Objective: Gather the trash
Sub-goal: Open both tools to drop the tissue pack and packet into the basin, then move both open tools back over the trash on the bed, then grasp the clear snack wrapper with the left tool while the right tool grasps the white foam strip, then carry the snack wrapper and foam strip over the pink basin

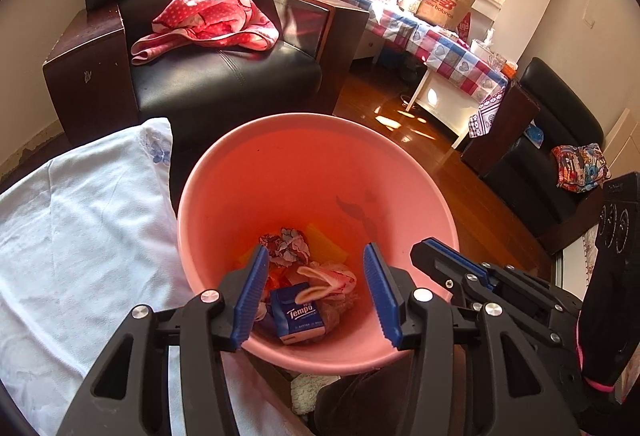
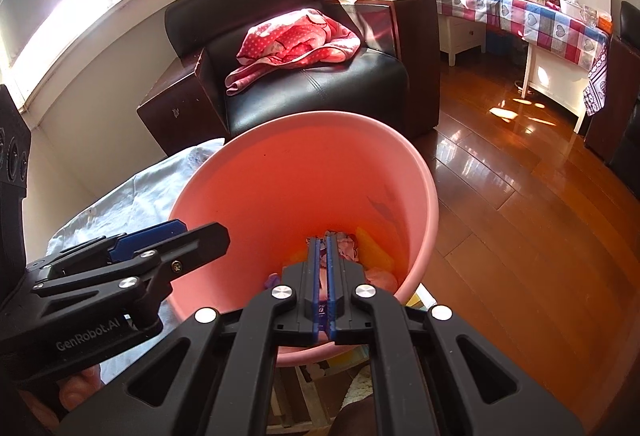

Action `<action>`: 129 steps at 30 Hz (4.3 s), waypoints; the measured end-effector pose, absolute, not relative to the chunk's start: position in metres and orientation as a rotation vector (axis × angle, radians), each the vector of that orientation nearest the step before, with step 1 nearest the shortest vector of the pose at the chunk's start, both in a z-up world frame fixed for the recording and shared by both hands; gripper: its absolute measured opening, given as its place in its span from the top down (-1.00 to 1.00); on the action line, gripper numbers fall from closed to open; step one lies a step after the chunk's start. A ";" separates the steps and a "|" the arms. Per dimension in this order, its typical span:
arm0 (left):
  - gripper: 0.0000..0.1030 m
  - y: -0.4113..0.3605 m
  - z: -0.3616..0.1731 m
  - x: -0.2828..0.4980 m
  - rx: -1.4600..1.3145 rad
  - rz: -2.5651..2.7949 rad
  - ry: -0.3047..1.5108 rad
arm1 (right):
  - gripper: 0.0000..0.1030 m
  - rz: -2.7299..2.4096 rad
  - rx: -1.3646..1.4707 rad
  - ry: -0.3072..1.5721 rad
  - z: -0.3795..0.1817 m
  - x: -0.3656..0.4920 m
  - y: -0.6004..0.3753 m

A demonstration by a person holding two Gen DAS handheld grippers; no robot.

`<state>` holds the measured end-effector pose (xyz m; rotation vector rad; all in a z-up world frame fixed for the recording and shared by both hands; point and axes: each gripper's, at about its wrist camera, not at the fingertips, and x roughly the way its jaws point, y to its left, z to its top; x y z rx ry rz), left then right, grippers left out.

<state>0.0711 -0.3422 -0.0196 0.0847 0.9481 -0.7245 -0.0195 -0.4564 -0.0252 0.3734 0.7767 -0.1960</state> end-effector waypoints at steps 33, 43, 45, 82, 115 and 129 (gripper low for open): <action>0.00 -0.066 -0.012 0.019 -0.150 -0.357 0.932 | 0.71 0.274 0.154 0.901 -0.016 -0.010 -0.244; 0.00 0.016 -0.023 0.011 -0.210 -0.189 0.927 | 0.43 0.471 0.068 0.921 -0.017 0.000 -0.176; 0.00 0.036 -0.025 0.008 -0.232 -0.149 0.925 | 0.43 0.518 0.063 0.928 -0.017 0.003 -0.163; 0.00 0.128 -0.050 0.042 -0.301 0.014 0.939 | 0.99 0.702 -0.089 0.961 -0.039 0.050 -0.064; 0.94 0.107 -0.043 0.079 -0.386 -0.056 0.907 | 0.43 0.659 -0.171 0.952 -0.044 0.047 -0.057; 0.95 0.042 -0.010 0.066 -0.306 -0.179 0.841 | 0.43 0.431 -0.031 0.968 -0.034 0.032 -0.155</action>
